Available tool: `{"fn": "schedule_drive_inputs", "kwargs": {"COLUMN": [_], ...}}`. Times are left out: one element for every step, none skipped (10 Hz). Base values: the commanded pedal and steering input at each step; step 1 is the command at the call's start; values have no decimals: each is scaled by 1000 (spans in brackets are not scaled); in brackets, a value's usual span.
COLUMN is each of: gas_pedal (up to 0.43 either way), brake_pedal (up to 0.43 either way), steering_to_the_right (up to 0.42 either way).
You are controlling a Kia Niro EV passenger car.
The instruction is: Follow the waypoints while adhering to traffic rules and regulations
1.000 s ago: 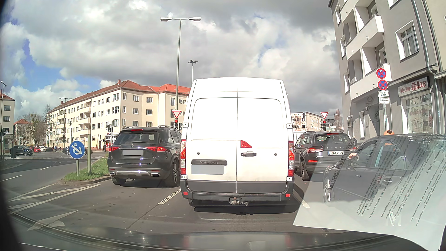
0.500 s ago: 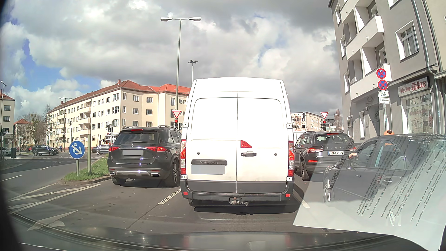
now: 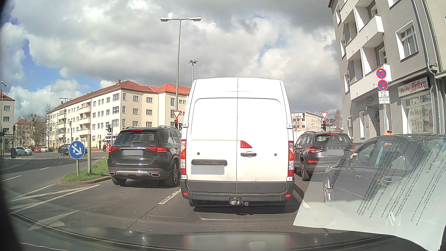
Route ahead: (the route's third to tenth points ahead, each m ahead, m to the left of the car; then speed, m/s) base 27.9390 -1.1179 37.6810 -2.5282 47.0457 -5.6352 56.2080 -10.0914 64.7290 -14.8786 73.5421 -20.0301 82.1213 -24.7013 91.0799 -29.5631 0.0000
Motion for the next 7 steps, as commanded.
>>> {"fn": "schedule_drive_inputs", "kwargs": {"gas_pedal": [0, 0, 0, 0, 0, 0, 0], "brake_pedal": [390, 390, 390, 390, 390, 390, 390], "steering_to_the_right": [-14, -14, -14, -14, -14, -14, -14]}}
